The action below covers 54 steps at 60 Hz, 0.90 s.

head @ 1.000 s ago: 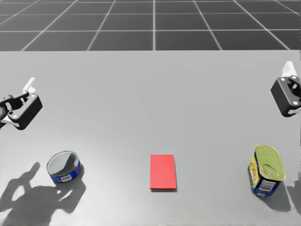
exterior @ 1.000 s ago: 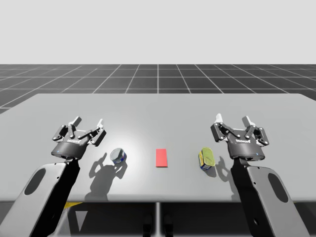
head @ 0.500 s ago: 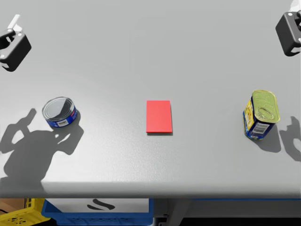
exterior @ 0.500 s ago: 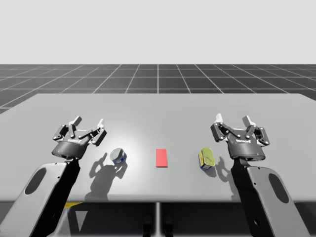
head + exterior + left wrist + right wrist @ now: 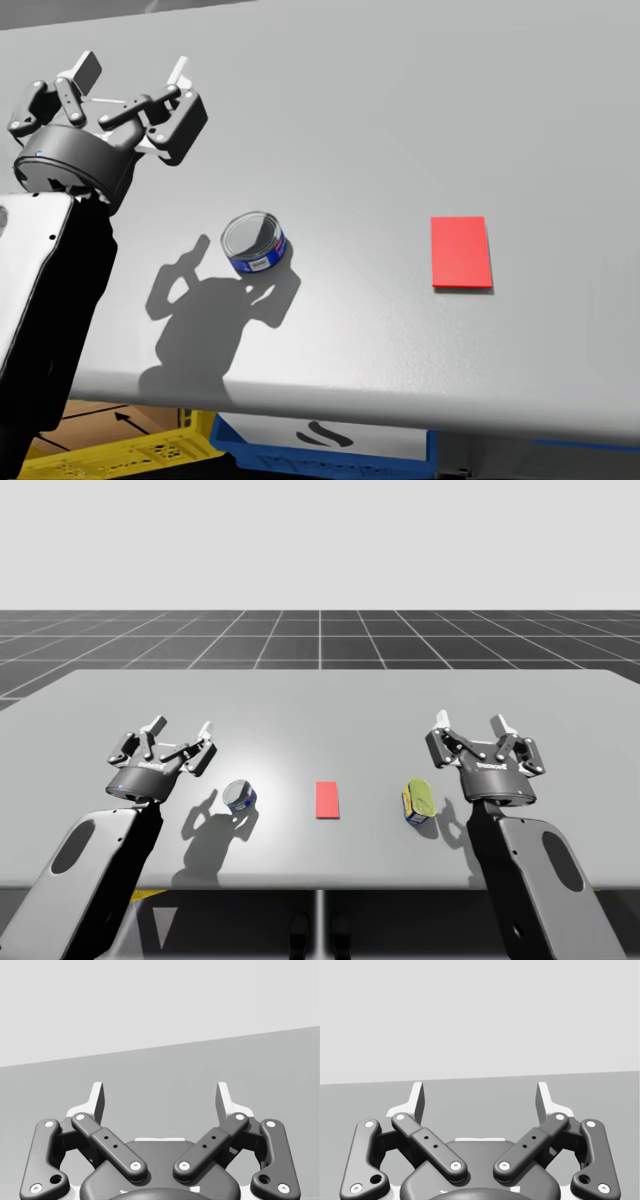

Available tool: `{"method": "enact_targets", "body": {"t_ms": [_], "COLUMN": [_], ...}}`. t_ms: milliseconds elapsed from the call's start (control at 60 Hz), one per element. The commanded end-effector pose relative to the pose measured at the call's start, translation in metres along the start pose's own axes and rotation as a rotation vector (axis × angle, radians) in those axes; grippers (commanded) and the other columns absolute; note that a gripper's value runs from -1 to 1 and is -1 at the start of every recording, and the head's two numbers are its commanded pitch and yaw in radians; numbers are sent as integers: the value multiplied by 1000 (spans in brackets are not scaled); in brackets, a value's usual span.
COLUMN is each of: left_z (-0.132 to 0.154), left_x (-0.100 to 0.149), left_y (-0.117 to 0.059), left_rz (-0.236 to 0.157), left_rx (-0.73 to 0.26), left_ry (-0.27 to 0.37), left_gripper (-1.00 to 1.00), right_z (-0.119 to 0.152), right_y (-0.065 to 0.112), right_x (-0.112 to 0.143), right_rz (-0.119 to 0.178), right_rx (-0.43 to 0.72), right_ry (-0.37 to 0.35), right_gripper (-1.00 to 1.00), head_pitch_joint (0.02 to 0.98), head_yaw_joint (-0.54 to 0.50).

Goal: Look at the card. If it is red, pick the object on the left. If it is green, pick the object on the right.

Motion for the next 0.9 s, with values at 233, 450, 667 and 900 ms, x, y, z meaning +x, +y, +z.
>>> {"method": "enact_targets", "body": {"t_ms": [233,450,667,900], "left_z": [0,7,42,88], "left_x": [0,14,29,11], "left_y": [0,-6,-18,-15], "left_rz": [10,36,-25,-7], "left_rx": [-1,-68,-232,-360], "left_ry": [4,44,115,219], "left_gripper": [-1000,-1000,-1000,-1000], "right_z": [1,0,0,0], "right_y": [1,1,1,1], "right_x": [-2,-4,-4,-4], "right_rz": [2,23,22,20], "right_rx": [2,3,2,3], "right_ry": [3,-6,0,2], "right_gripper": [-1000,-1000,-1000,-1000], "head_pitch_joint": [908,898,894,890], "head_yaw_joint": [347,340,343,339]}}
